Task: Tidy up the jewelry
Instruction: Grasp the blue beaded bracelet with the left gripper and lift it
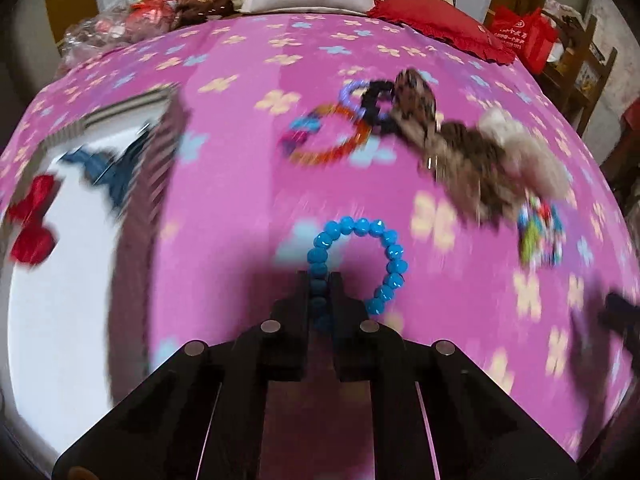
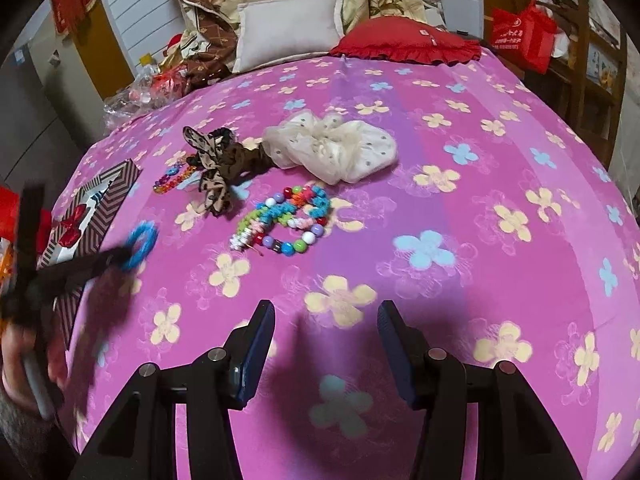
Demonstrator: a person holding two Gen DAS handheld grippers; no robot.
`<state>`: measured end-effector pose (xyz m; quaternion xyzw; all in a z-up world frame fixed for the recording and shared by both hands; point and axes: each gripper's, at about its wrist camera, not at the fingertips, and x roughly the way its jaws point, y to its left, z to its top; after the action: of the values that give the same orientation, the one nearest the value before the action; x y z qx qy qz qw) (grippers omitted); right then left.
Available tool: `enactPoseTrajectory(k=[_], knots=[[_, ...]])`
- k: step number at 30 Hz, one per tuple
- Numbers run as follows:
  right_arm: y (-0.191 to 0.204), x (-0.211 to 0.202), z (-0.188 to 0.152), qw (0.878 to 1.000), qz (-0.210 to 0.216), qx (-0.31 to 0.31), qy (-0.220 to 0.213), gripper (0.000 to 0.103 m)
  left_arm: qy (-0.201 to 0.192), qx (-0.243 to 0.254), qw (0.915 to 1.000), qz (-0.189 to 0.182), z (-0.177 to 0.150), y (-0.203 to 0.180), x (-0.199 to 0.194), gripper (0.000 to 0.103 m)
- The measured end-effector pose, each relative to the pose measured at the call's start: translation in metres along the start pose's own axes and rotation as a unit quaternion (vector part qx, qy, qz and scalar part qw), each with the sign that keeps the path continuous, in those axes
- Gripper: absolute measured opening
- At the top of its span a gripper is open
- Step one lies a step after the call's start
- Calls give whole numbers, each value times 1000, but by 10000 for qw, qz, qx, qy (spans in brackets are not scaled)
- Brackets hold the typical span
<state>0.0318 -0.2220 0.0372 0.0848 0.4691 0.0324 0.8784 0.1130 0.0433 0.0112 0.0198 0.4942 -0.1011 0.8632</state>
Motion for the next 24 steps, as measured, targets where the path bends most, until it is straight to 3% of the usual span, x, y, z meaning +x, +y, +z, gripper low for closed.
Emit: enactPoseTrajectory(k=[3,6,8,12,24], knots=[[9,2,13,9999,79,51,-50,51,-79,-64,9998,-188,-21,10,-12,7],[16,4,35,9998,8,95,-153,53,-107,-206,9989,-407,-21,16,-12,7],[19,6,46,9997,-93,92,-207,68,-140,-272,9980,-547,-20,19,-12,8],[17,20,72,9987,-442,48,-264,71,-226,-322,9959,-810,-19,26,-11,8],[34,87,123,9943,-952,-478,105,71,-509,9,9959,-745,-11,14,-5,15]])
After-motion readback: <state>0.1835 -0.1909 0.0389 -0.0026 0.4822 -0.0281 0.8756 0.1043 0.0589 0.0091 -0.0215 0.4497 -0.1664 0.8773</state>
